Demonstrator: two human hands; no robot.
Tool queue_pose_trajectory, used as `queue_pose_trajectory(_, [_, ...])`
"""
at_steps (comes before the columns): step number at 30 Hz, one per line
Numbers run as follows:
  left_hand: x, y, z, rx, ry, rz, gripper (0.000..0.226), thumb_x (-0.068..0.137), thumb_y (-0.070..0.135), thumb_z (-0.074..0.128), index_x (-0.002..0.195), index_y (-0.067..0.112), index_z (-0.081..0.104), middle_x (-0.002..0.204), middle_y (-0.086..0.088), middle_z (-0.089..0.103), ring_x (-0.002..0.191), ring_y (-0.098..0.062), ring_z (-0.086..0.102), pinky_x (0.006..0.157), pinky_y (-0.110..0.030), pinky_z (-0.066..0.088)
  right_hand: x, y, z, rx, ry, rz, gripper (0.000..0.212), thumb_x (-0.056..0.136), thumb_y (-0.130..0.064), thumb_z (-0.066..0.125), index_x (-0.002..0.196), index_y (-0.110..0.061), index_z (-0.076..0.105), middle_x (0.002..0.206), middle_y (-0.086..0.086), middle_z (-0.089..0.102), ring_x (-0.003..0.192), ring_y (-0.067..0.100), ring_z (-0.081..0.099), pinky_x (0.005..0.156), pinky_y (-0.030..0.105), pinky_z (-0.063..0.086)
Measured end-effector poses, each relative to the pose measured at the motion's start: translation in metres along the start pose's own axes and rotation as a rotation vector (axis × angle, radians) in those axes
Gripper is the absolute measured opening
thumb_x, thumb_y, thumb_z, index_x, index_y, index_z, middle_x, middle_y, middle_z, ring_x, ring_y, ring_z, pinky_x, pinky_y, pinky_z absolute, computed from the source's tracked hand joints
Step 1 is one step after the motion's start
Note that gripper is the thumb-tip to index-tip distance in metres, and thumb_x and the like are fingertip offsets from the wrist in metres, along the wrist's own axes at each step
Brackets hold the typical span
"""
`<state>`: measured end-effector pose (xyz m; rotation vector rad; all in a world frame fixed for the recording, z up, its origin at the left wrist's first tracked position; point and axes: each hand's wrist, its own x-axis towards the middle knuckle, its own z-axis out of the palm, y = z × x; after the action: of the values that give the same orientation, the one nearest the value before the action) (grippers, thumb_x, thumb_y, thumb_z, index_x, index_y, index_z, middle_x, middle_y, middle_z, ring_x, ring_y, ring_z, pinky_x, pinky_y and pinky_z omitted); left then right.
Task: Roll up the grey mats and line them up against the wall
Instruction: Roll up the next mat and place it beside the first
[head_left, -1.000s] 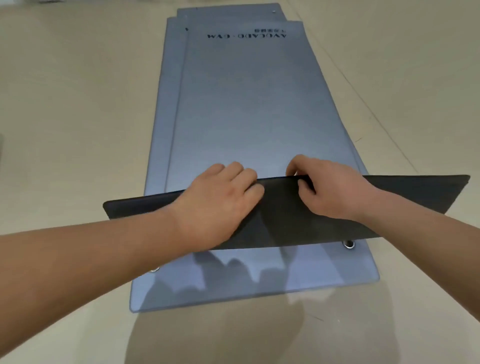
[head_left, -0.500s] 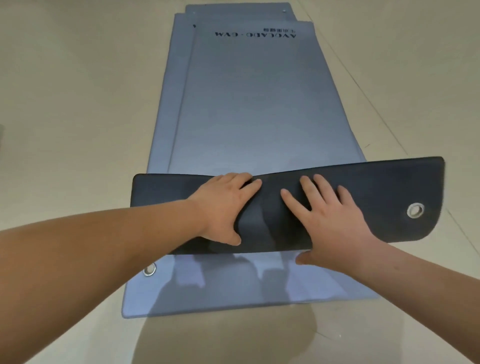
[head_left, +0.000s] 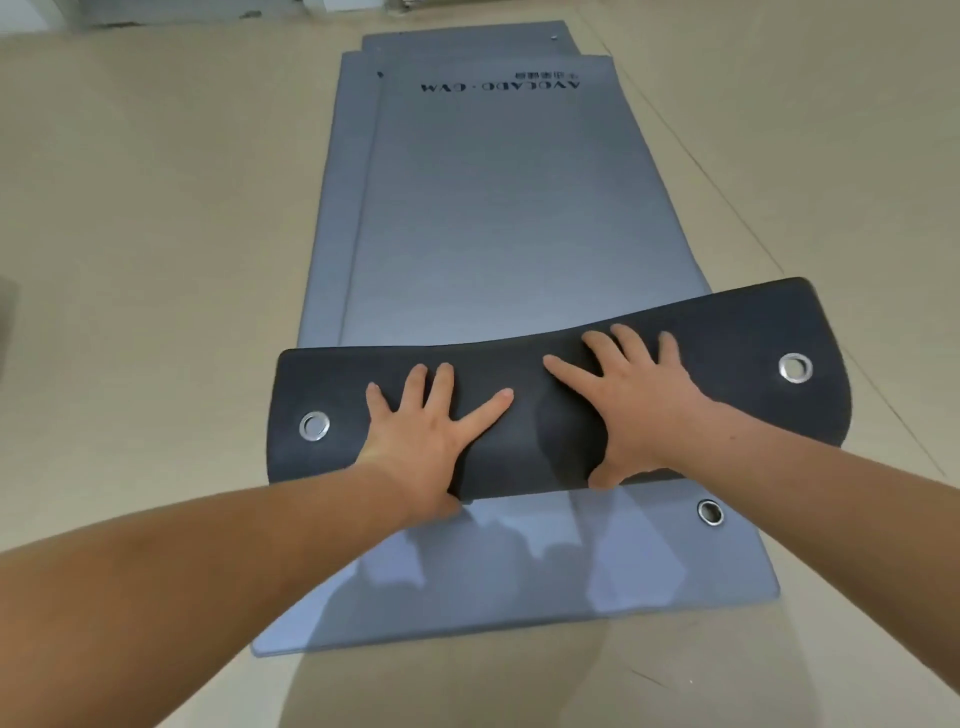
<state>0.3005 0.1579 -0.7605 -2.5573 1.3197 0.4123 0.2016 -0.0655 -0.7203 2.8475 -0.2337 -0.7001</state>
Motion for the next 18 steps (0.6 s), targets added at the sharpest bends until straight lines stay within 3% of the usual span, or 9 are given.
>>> queue_pose_trajectory(3, [0.009, -0.015, -0.008, -0.077, -0.049, 0.09, 0.13, 0.069, 0.062, 0.078, 0.15, 0.059, -0.024, 0.161, -0.013, 0.012, 0.148, -0.037, 0.017, 0.111, -0.068, 0.03, -0.013, -0.013, 0.013, -0.06, 0.029, 0.074, 0.148, 0.055, -0.082, 0.076, 0.159, -0.034, -0.017, 0.164, 0.019, 0.002, 0.153, 0.046, 0.002, 0.115, 0.074, 0.017])
queue_pose_trajectory(6, [0.015, -0.019, -0.013, -0.088, -0.12, 0.156, 0.127, 0.068, 0.059, 0.077, 0.153, 0.056, -0.018, 0.153, -0.008, 0.028, 0.138, -0.032, 0.035, 0.103, -0.056, 0.045, -0.014, -0.007, 0.02, 0.004, 0.005, 0.049, 0.137, 0.056, -0.08, 0.073, 0.159, -0.038, -0.008, 0.158, 0.014, 0.02, 0.147, 0.04, 0.022, 0.109, 0.064, 0.031])
queue_pose_trajectory(9, [0.017, -0.015, -0.019, -0.135, -0.176, 0.21, 0.124, 0.067, 0.054, 0.078, 0.156, 0.052, -0.009, 0.137, -0.005, 0.043, 0.118, -0.029, 0.053, 0.091, -0.047, 0.054, -0.013, -0.001, 0.014, 0.056, -0.035, 0.023, 0.124, 0.051, -0.075, 0.075, 0.153, -0.043, 0.011, 0.138, 0.005, 0.04, 0.126, 0.031, 0.044, 0.097, 0.053, 0.043])
queue_pose_trajectory(12, [0.007, -0.014, -0.025, -0.237, -0.223, 0.262, 0.119, 0.066, 0.046, 0.08, 0.156, 0.053, 0.002, 0.123, 0.002, 0.051, 0.1, -0.024, 0.061, 0.082, -0.041, 0.056, -0.023, 0.003, 0.007, 0.113, -0.078, -0.047, 0.109, 0.05, -0.069, 0.077, 0.142, -0.047, 0.024, 0.117, -0.004, 0.046, 0.102, 0.023, 0.055, 0.087, 0.046, 0.049])
queue_pose_trajectory(15, [-0.008, -0.011, -0.039, -0.391, -0.36, 0.33, 0.109, 0.063, 0.039, 0.086, 0.149, 0.058, 0.021, 0.117, 0.015, 0.056, 0.099, -0.012, 0.061, 0.086, -0.038, 0.056, -0.039, 0.014, -0.002, 0.268, -0.295, -0.117, 0.1, 0.047, -0.063, 0.086, 0.131, -0.054, 0.031, 0.108, -0.013, 0.05, 0.089, 0.013, 0.06, 0.077, 0.039, 0.054])
queue_pose_trajectory(18, [-0.014, -0.008, -0.053, -0.508, -0.655, 0.304, 0.102, 0.062, 0.038, 0.092, 0.14, 0.065, 0.034, 0.123, 0.023, 0.059, 0.109, -0.008, 0.063, 0.093, -0.039, 0.058, -0.042, 0.02, -0.004, 0.49, -0.634, -0.147, 0.1, 0.042, -0.052, 0.098, 0.124, -0.06, 0.043, 0.115, -0.019, 0.061, 0.1, 0.012, 0.067, 0.088, 0.04, 0.059])
